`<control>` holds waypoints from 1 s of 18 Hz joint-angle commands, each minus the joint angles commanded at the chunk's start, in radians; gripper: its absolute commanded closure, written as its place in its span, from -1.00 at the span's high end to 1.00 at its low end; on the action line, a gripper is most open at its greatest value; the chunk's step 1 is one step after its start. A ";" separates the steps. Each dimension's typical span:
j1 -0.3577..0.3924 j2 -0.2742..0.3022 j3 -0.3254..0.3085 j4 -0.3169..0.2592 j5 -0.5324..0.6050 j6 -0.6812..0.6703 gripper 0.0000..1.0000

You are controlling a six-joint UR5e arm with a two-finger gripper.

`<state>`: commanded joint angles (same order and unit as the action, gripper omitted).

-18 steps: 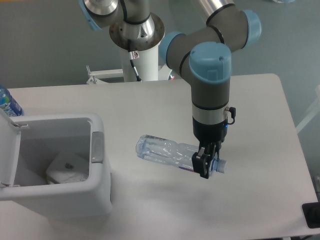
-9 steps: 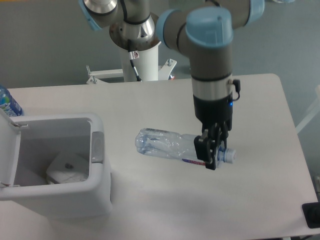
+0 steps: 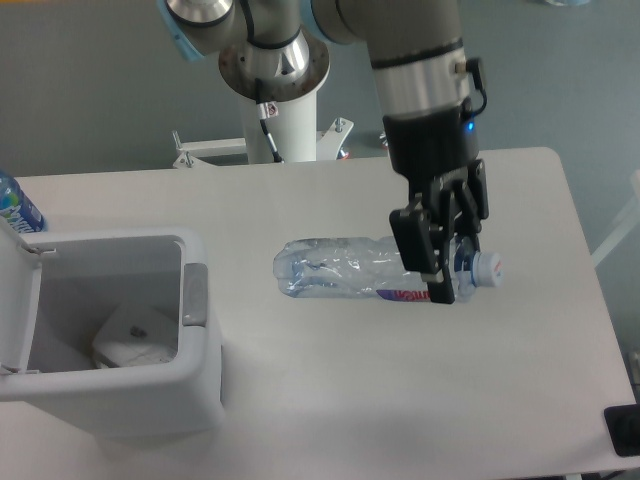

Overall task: Place the trash in the trash can
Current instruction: 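Close on the bottle neck and lift the bottle off the table, then carry the bottle over the white bin and open the gripper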

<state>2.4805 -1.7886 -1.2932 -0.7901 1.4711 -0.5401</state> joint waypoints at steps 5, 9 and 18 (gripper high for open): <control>-0.058 0.006 0.002 0.032 -0.005 0.074 -1.00; -0.149 0.003 0.014 0.057 -0.005 0.155 -1.00; -0.291 -0.018 0.018 0.083 -0.018 0.187 -0.95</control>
<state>2.1892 -1.8070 -1.2747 -0.7072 1.4527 -0.3528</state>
